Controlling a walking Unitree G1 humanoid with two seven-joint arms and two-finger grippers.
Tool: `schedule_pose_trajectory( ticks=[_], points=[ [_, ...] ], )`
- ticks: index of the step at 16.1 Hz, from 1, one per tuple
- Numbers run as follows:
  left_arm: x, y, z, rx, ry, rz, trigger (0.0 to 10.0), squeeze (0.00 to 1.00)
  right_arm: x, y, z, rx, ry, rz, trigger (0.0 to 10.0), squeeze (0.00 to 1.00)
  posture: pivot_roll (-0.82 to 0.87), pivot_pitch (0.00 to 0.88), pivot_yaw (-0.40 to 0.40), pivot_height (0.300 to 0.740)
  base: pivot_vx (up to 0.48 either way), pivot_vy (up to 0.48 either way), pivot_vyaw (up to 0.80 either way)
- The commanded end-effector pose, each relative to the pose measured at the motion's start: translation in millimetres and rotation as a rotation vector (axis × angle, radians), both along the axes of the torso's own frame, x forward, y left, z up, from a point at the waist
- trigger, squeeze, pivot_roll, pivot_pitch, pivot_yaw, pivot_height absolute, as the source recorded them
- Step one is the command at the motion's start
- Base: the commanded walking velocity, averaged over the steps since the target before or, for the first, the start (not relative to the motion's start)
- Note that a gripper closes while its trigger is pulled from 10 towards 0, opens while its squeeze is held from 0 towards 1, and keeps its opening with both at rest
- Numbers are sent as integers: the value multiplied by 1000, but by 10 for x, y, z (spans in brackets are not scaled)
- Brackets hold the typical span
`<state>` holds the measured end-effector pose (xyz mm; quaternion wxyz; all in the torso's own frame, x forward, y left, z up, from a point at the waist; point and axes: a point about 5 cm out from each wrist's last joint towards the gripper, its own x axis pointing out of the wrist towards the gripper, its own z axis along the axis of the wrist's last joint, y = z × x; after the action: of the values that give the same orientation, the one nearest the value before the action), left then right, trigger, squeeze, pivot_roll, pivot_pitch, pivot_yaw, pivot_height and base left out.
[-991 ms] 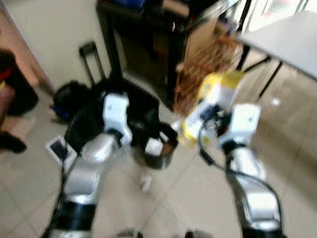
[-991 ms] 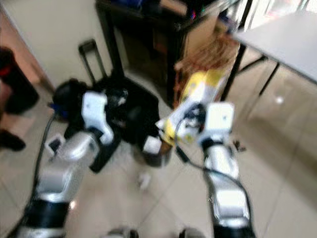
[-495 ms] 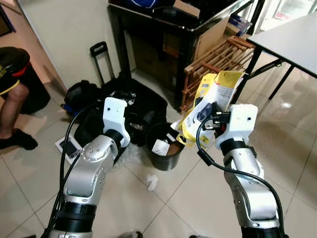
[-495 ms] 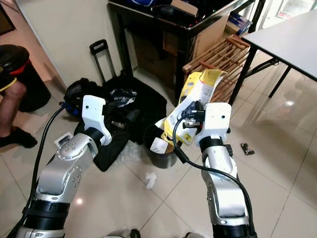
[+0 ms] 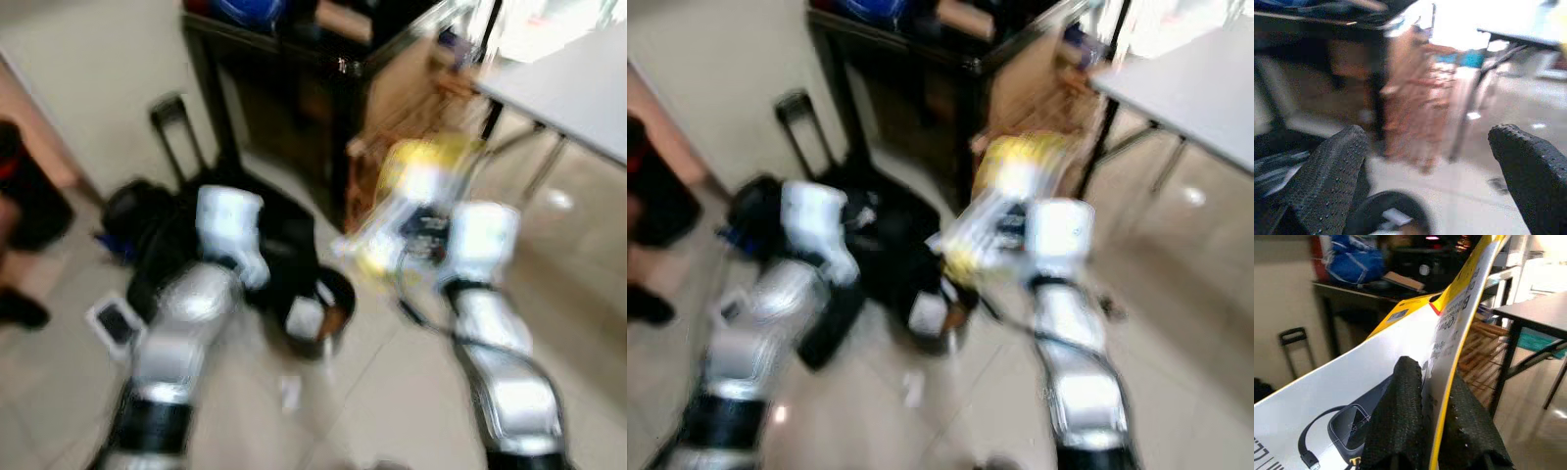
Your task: Picking trash to rubbish bin
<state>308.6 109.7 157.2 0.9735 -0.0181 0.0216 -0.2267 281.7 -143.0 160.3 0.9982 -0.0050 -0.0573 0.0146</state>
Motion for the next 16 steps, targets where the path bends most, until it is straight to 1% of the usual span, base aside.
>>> schedule_pose_trajectory(
  ticks=[1, 5, 9, 10, 12, 16],
  points=[
    [15, 169, 21, 26, -9, 55, 10000, 0, 1, 144, 87, 20, -35, 52, 10000, 0, 15, 116, 48, 740, 450, 0, 0],
    [19, 194, 1, 30, -2, 76, 10000, 0, 1, 147, 71, 13, -29, 58, 10000, 0, 14, 116, 46, 740, 391, 0, 0],
    [31, 199, -3, 33, 3, 98, 10000, 0, 8, 142, 67, 13, -26, 57, 10000, 0, 14, 116, 46, 740, 0, 0, 0],
    [51, 239, -6, 32, 11, 126, 10000, 0, 18, 160, 72, 19, -28, 62, 10000, 0, 18, 118, 45, 740, 0, 0, 0],
    [49, 246, -17, 21, 23, 131, 10000, 0, 21, 168, 77, 22, -30, 65, 10000, 0, 18, 118, 45, 740, 0, 0, 0],
    [26, 207, -28, 14, 34, 108, 10000, 0, 13, 176, 67, 27, -29, 65, 10000, 0, 22, 113, 49, 740, 0, 422, 0]
  ],
)
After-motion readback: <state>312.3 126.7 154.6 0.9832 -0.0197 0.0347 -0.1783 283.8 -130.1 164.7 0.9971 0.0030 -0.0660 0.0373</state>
